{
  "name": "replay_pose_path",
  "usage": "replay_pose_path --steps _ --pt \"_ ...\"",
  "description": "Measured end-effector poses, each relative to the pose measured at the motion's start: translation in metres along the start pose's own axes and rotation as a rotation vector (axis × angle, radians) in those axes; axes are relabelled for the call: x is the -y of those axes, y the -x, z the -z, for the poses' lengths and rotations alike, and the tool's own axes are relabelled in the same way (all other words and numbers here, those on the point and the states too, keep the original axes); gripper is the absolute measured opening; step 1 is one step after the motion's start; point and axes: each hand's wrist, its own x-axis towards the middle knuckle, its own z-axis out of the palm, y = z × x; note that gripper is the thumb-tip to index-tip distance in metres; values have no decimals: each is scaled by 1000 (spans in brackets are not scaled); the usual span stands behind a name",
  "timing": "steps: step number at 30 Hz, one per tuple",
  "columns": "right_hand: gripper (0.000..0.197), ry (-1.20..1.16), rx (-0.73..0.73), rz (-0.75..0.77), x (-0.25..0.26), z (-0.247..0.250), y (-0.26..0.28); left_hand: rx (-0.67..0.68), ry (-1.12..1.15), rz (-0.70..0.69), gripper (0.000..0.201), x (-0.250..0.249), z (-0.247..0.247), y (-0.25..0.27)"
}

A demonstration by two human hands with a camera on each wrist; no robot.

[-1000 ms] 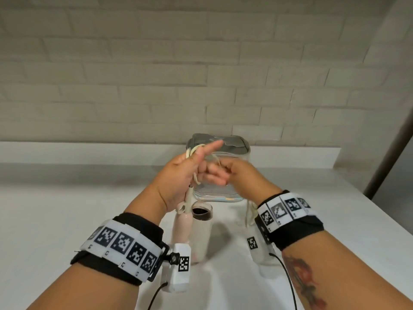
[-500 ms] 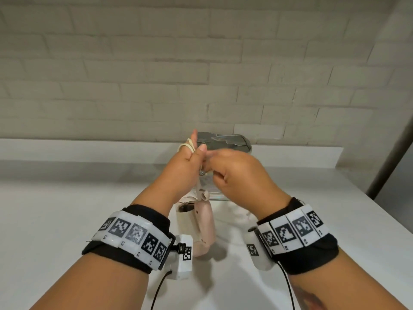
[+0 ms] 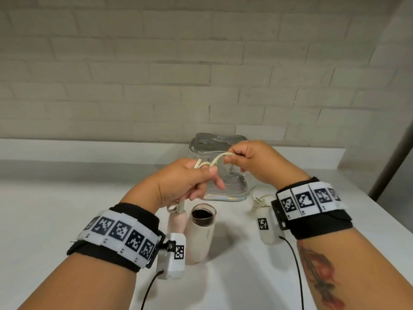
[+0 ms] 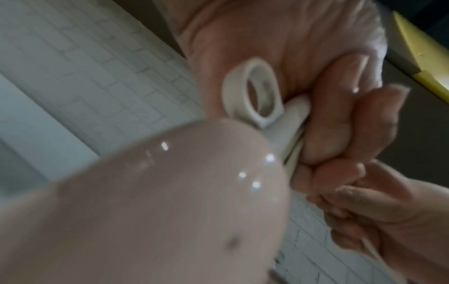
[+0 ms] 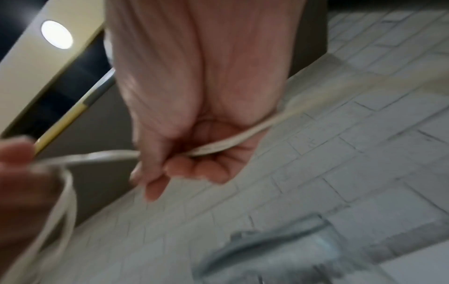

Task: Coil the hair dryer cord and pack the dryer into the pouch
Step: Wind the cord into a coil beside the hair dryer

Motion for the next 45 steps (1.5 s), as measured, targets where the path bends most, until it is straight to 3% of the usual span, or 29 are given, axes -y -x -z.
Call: replay_pose_path --steps 4,9,13,15,19,22,26,30,35,37,39,40,41,43,45 --pt "29 170 82 -18 3 -38 5 11 194 -52 39 4 -1 -1" --pt "33 438 184 130 2 -79 18 -162 407 -110 37 8 -10 -5" --pt "34 543 204 193 13 -68 23 -252 381 -86 63 8 -12 -10" --pt "36 572 145 228 16 -57 19 -279 267 -71 58 3 -16 -13" --pt "24 505 136 278 32 -32 8 -332 85 22 80 -1 -15 -21" --pt "12 406 -25 281 41 -2 13 -325 -278 55 66 0 -7 -17" --pt "15 299 -166 296 40 17 12 -168 -263 -7 38 -8 -8 -10" --pt "28 103 -306 213 21 24 1 -119 -89 90 29 -2 -6 -5" --pt "42 88 -372 61 9 -7 -13 -6 27 14 35 -4 -11 -1" --pt "40 52 -312 -28 5 -18 -12 0 78 -11 38 -4 -17 -4" --pt "28 -189 -125 -190 8 -47 -18 -32 187 -28 44 -2 -20 -7" --pt "16 -176 -136 -320 4 -61 -30 -62 266 -34 48 0 -20 -9" --pt "20 -147 -73 -269 -4 -78 -38 -97 352 -50 48 3 -20 -11" --pt "39 129 -107 -483 16 -110 -39 -185 496 -97 43 6 -21 -14" --pt "35 229 47 -321 23 -80 -33 -300 539 -125 45 10 -18 -21"
